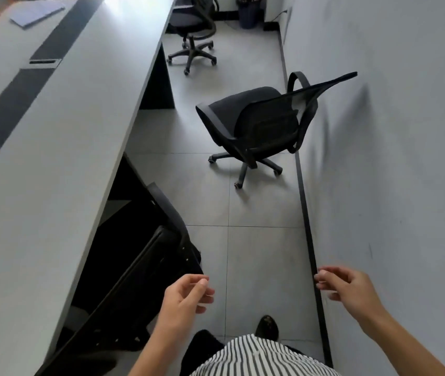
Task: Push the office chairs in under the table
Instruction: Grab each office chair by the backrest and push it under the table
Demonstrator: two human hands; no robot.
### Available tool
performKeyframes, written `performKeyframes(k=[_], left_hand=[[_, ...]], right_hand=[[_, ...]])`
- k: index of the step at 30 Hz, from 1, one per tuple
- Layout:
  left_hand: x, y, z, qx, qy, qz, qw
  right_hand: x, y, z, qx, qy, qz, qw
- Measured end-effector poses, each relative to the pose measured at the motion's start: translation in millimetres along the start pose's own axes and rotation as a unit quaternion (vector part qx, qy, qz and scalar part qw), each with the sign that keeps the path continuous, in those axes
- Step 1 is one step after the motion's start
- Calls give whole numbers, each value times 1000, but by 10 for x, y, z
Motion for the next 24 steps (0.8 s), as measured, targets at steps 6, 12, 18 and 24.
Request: performKeyframes(k=[6, 12, 18, 24], left_hand=[[-601, -263, 657, 27, -15, 26, 999], [-1360, -483, 1687, 53, -52, 27, 997], [-2476, -669, 2569, 100, -111, 50, 987], [-3409, -996, 3306, 99, -196, 120, 968]], right_hand=[[242, 302, 488, -48, -33, 50, 997], [765, 298, 1267, -84, -17, 67, 994], [1699, 310, 1955, -110, 19, 66, 992], [2525, 466, 2751, -126, 81, 6, 989]])
Point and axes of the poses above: each hand's wrist, its own z-axis towards the middle knuckle, its own y-axis out of the back of the hand, x = y × z, the point moved 3 cm from there along z, towards the middle knuckle, and after that the axes turned 5 degrees about z, right-handed, at the moved point
